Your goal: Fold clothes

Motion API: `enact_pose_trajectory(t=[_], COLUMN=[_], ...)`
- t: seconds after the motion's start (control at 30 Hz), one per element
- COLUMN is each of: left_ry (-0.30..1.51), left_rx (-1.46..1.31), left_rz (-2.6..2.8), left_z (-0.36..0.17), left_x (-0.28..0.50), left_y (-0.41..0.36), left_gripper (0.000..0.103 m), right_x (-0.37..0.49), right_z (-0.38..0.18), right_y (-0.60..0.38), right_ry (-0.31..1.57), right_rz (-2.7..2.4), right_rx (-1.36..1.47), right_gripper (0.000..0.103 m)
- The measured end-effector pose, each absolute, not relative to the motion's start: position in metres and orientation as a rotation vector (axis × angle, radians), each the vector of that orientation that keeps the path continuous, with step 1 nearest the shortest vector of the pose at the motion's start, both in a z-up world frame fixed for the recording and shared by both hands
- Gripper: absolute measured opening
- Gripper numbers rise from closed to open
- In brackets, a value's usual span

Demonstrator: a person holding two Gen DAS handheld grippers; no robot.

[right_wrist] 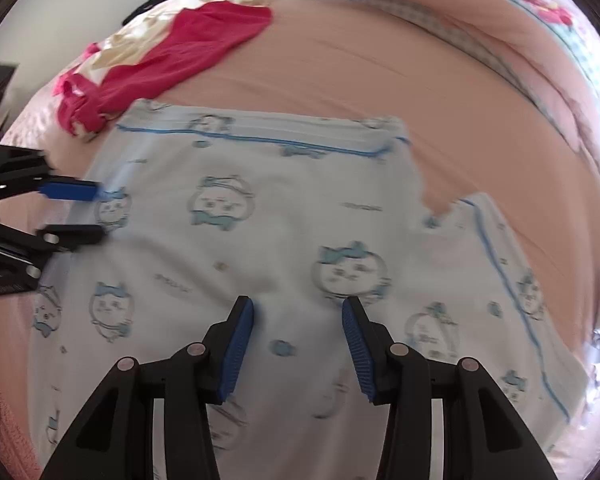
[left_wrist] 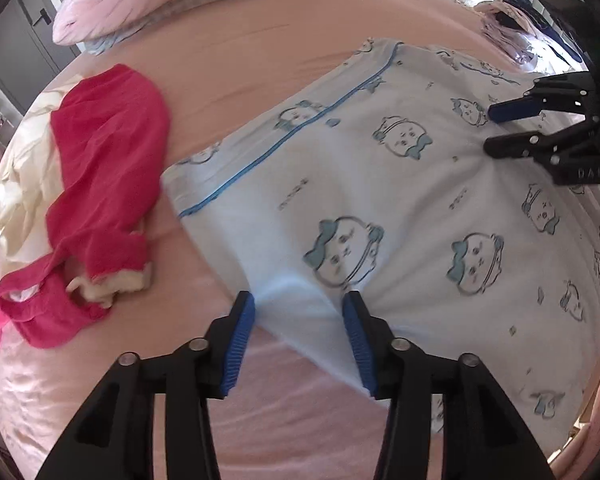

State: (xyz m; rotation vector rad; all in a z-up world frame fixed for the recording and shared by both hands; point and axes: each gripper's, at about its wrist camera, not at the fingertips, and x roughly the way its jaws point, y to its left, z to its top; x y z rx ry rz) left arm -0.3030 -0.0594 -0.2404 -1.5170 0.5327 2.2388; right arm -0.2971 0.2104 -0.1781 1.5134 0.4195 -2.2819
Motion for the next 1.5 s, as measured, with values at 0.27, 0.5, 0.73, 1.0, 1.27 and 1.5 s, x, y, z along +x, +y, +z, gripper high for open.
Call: enact_pose_trajectory(t=[0.27, 0.5, 0.73, 1.0, 1.27, 1.5], left_ry=[0.369, 0.61, 0.484, 0.576, 0.514, 0.534], left_rx=[-1.366, -1.554, -1.531, -1.586, -1.562, -1.658], left_rz=[2.166, 2.143, 2.168, 2.058, 2.108, 2.036], left_z=[-0.22, -0.24, -0.219, -0.247, -0.225, -0.249], left_x=[-0.284, -0.254, -0.237, -0.204, -0.202, -0.204], left_y=[-0.013, -0.019, -0.018, 0.001, 0.0, 0.011], left_gripper=[0.049, 0.065, 0.066, 0.069, 0.073, 0.074], right_x=[-0.259, -0.216, -0.183, -0.156, -0.135, -0.126], right_z=[-0.174, -0.179, -0.157, -0.201, -0.173, -0.193], right_y=[0.2, 0.197, 0.197, 0.166, 0.164, 0.162], right_ry=[0.267, 0.265, 0.186, 0.248, 0.195, 0.327], right_rz=[-2.245, -2.278, -2.368, -2.312, -2.326, -2.26], right_rx=[1.505, 1.563, 1.509, 1.579, 1.449, 1.556], right_gripper=[0.046, 0.046, 0.046, 0.047, 0.048, 0.05])
